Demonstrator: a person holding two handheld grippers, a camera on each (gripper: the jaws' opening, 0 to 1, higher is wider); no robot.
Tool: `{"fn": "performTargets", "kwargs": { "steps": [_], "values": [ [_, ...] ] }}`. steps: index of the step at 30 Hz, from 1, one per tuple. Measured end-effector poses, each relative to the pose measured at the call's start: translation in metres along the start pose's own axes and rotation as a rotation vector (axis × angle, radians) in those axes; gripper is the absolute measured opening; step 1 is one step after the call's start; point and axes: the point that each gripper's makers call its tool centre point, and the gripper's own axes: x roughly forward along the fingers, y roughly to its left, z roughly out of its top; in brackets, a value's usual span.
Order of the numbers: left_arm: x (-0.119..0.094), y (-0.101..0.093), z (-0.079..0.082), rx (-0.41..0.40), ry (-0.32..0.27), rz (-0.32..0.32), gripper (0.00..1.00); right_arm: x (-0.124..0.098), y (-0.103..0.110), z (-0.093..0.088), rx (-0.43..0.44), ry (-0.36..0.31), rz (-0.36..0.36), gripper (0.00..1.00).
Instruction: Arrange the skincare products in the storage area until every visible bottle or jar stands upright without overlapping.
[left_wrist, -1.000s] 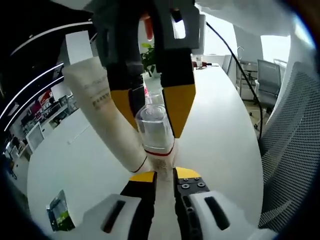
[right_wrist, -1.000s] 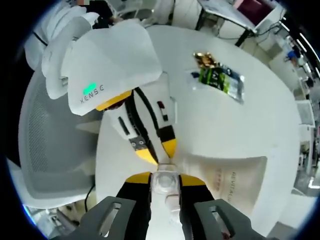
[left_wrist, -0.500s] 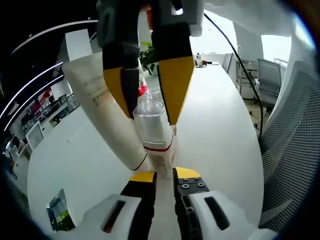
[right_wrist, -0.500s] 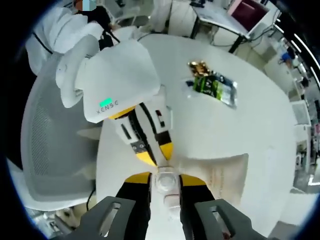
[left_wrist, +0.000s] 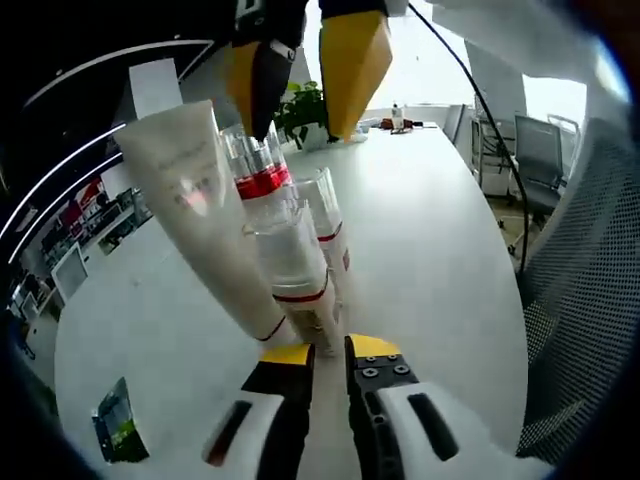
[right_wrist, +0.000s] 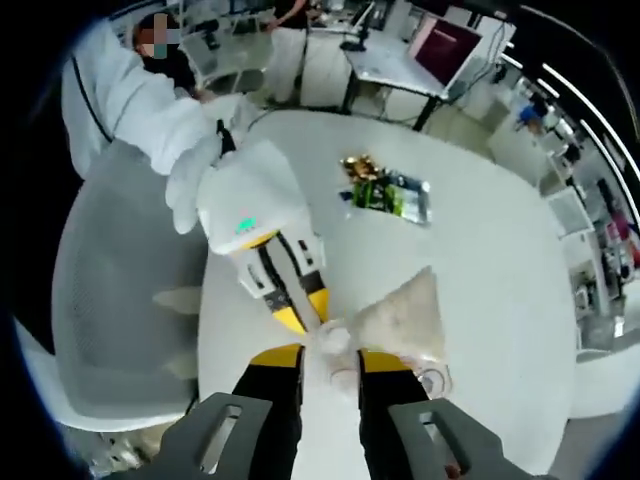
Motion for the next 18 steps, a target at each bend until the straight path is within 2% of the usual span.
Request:
{"fn": "performTargets", "kwargs": {
  "steps": [6, 9, 16, 18],
  "values": [
    [0.002, 0.003, -0.002, -0.004, 0.008, 0.018, 0.13, -0.014, 0.006, -0.017, 0.098, -0.047, -0.023, 0.13],
    [0.003, 0.007, -0.004, -0.022, 0.015, 0.031, 0.14, -0.019, 0.009, -0.028, 0.193, -0.081, -0.039, 0.12],
    [0.006, 0.005, -0.005, -0.035, 0.019, 0.038, 0.13, 0.001, 0.025, -0.058, 0.344, -0.098, -0.03, 0.11],
    [0.007, 0.004, -0.005, -0.034, 0.021, 0.04, 0.13, 0.006, 0.026, -0.062, 0.375, -0.113, -0.035, 0.11]
  ]
}}
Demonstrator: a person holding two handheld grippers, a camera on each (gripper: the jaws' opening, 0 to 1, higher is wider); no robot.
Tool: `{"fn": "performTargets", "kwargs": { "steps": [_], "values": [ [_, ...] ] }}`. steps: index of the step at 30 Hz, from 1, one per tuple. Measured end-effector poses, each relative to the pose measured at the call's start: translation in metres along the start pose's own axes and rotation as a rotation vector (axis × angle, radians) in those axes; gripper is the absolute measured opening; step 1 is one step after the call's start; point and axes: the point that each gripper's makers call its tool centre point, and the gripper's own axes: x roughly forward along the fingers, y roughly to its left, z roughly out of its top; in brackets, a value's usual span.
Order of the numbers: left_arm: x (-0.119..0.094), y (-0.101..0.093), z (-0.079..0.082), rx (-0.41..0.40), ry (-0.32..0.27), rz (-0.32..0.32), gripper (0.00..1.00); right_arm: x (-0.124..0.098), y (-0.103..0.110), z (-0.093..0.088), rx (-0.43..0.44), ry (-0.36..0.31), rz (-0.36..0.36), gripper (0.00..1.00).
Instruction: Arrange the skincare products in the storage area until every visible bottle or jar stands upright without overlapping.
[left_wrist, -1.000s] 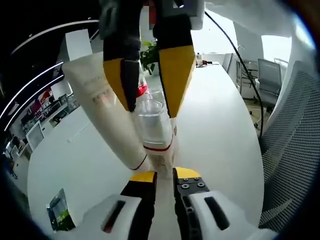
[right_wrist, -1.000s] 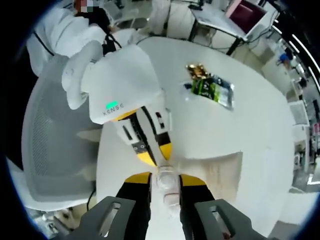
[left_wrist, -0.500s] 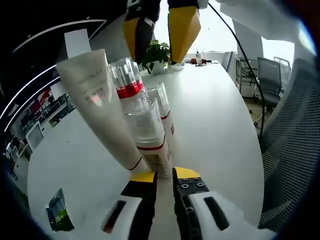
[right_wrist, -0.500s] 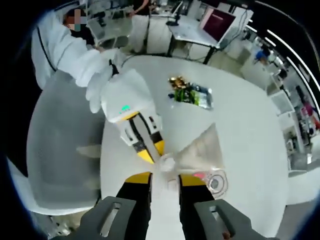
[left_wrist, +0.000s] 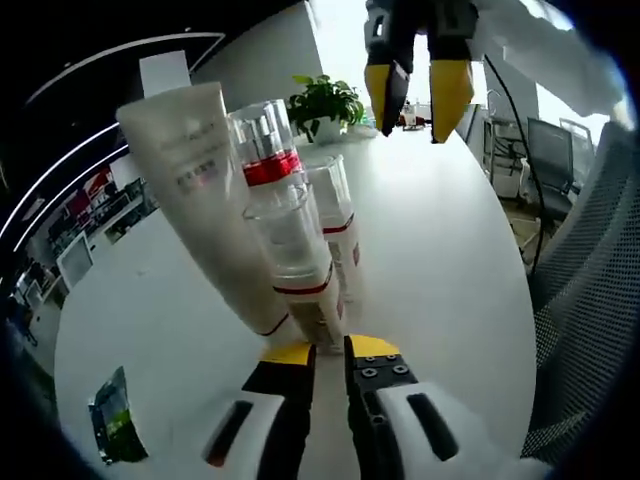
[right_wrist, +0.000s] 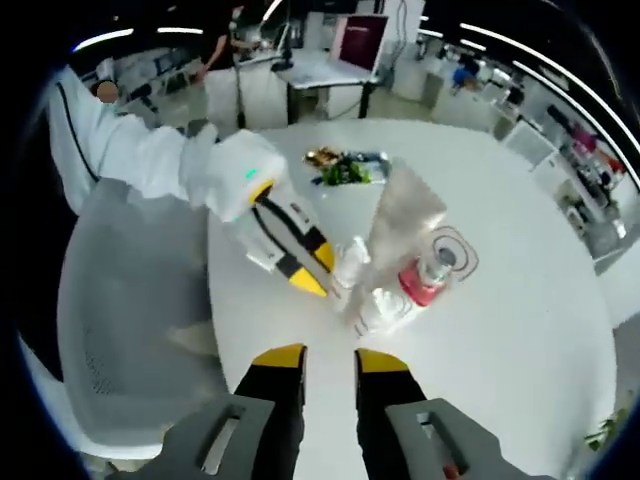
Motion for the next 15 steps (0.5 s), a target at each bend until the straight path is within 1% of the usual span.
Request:
{"fn": "performTargets", "kwargs": {
  "steps": [2, 4, 5, 8, 11, 15],
  "values": [
    [0.001, 0.002, -0.001, -0.006, 0.001, 0.011, 0.13, 0.005, -0.001, -0.004, 0.07, -0.028, -0.027, 0.11],
    [0.001, 0.002, -0.001, -0.012, 0.003, 0.015, 0.13, 0.01, -0.001, -0.009, 0.071, -0.032, -0.033, 0.11],
    [0.001, 0.002, -0.002, -0.013, 0.005, 0.016, 0.13, 0.013, -0.001, -0.013, 0.092, -0.029, -0.038, 0.11],
    [0.0, 0.003, -0.004, -0.011, 0.014, 0.023, 0.13, 0.018, 0.001, -0.019, 0.109, -0.023, -0.041, 0.11],
    [0.0, 0.005, -0.005, -0.017, 0.015, 0.029, 0.13, 0.021, 0.0, -0.019, 0.139, -0.042, -0.05, 0.11],
    [0.0, 0.008, -0.006, -0.021, 0.019, 0.043, 0.13, 0.03, -0.01, -0.017, 0.152, -0.074, -0.11, 0.11]
  ]
}}
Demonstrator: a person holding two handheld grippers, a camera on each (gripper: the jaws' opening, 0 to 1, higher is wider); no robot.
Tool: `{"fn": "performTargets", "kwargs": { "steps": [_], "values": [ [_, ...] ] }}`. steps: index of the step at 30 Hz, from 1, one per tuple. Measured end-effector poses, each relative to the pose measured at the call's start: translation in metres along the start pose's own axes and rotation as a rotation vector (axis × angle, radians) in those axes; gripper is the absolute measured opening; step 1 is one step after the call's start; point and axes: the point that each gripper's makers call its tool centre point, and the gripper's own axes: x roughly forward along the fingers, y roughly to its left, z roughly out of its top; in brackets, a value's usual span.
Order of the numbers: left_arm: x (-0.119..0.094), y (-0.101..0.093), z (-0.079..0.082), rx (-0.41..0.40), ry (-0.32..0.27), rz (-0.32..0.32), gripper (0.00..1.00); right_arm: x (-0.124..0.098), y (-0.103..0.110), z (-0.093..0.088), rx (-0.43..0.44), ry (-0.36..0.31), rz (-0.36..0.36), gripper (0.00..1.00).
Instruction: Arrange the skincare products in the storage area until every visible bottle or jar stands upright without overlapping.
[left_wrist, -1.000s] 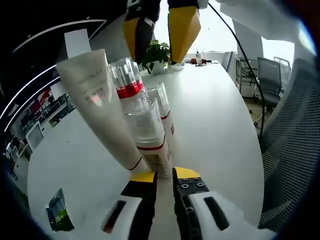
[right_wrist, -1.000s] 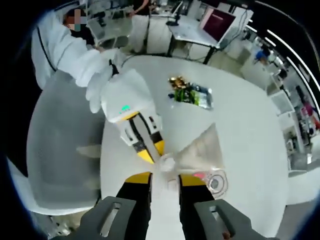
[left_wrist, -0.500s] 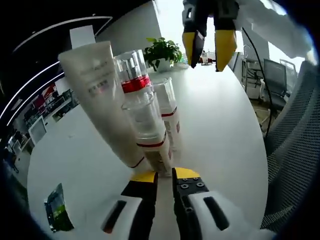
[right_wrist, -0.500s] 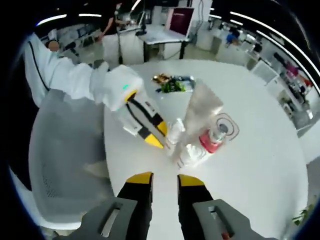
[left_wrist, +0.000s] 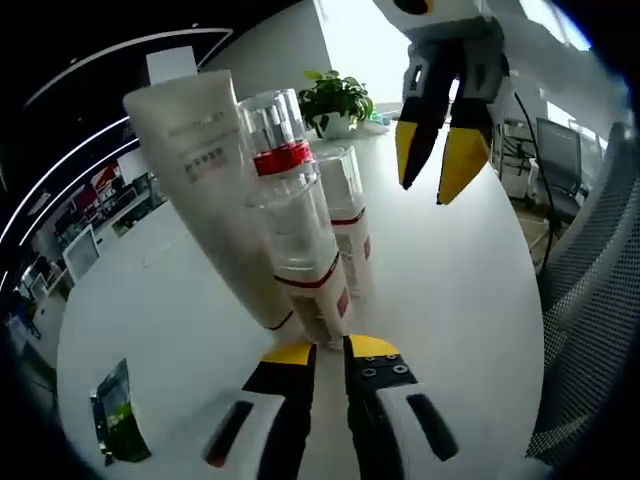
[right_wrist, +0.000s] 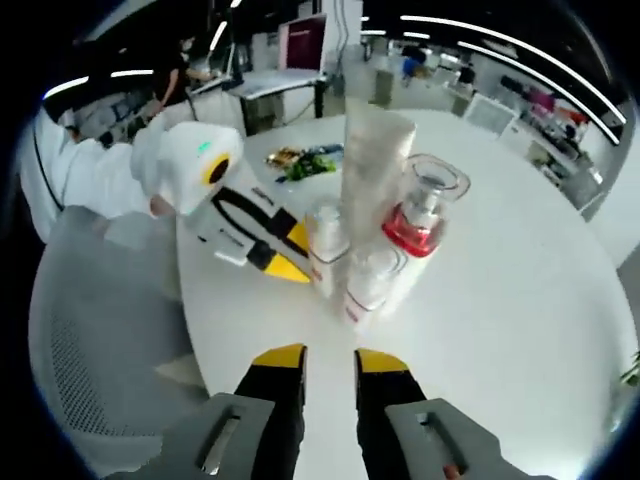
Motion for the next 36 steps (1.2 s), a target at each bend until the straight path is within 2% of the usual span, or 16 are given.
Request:
{"fn": "performTargets", "kwargs": {
  "steps": [3, 12, 23, 36],
  "values": [
    [0.0, 0.0, 0.0, -0.003, 0.0, -0.003, 0.12, 0.013, -0.005, 0.002, 0.025, -0.033, -0.033, 0.11],
    [0.0, -0.002, 0.003, 0.001, -0.011, -0.008, 0.12, 0.049, -0.01, -0.017, 0.076, -0.02, -0.045, 0.11],
    [0.0, -0.004, 0.006, 0.008, -0.018, -0.009, 0.12, 0.056, -0.012, -0.007, 0.054, -0.073, -0.033, 0.09],
    [0.0, -0.001, 0.007, 0.022, -0.024, 0.002, 0.12, 0.064, -0.01, -0.002, 0.024, -0.062, -0.036, 0.06]
  ]
}}
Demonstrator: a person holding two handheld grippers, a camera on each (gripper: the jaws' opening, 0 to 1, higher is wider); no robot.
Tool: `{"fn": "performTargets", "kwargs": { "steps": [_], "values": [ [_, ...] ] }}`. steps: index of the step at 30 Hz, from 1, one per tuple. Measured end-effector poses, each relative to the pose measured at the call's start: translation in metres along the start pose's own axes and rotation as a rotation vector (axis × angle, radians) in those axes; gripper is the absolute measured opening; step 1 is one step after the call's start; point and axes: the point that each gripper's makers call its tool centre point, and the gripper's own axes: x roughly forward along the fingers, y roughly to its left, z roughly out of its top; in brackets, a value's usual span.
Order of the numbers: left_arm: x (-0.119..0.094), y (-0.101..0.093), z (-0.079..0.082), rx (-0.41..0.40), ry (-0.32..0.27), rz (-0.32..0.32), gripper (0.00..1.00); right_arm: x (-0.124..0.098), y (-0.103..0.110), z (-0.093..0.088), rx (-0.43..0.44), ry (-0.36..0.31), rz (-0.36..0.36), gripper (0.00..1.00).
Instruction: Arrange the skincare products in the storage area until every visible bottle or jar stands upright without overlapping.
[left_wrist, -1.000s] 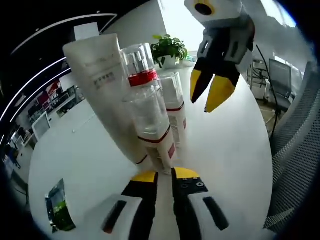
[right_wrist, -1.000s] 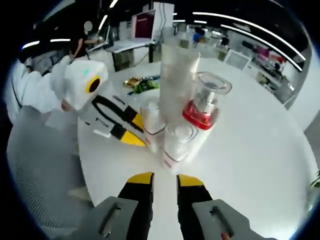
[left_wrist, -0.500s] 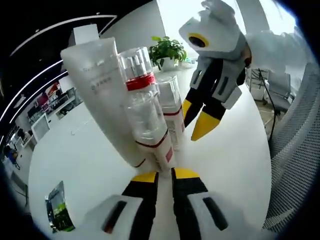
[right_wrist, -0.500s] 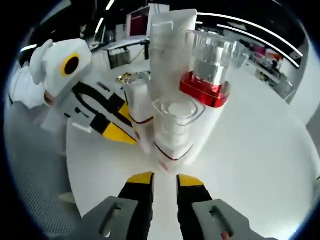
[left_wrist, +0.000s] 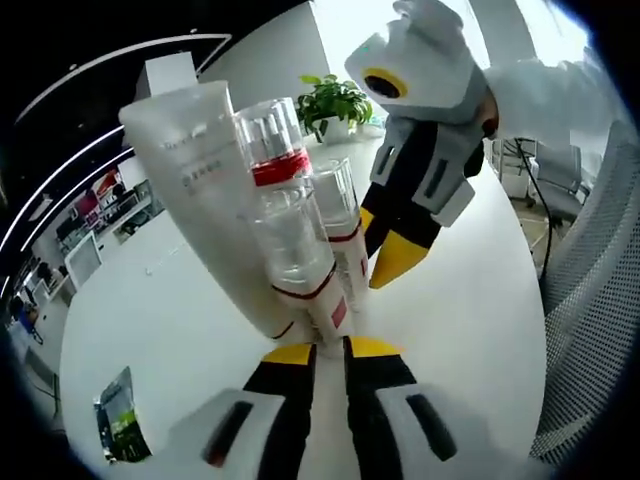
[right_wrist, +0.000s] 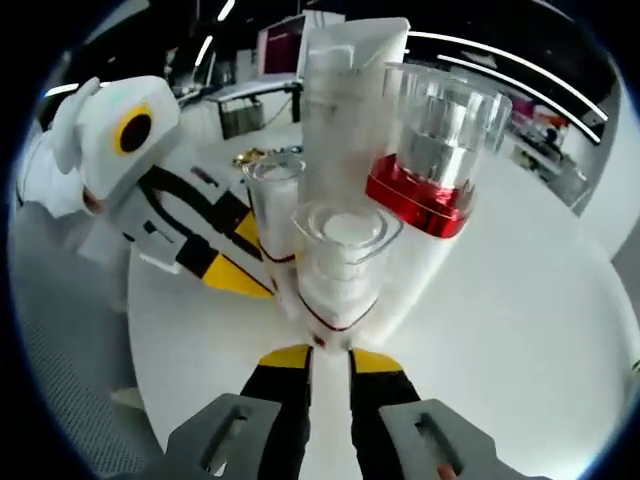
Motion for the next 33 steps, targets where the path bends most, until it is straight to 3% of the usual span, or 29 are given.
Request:
{"fn": "performTargets", "kwargs": {
  "steps": [33],
  "values": [
    [0.0063, -0.0059, -0.004, 0.005, 0.011, -0.026, 0.15, 0.0002, 0.006, 0.0061, -0.005, -0.003, 0.015, 0.07]
  ]
}}
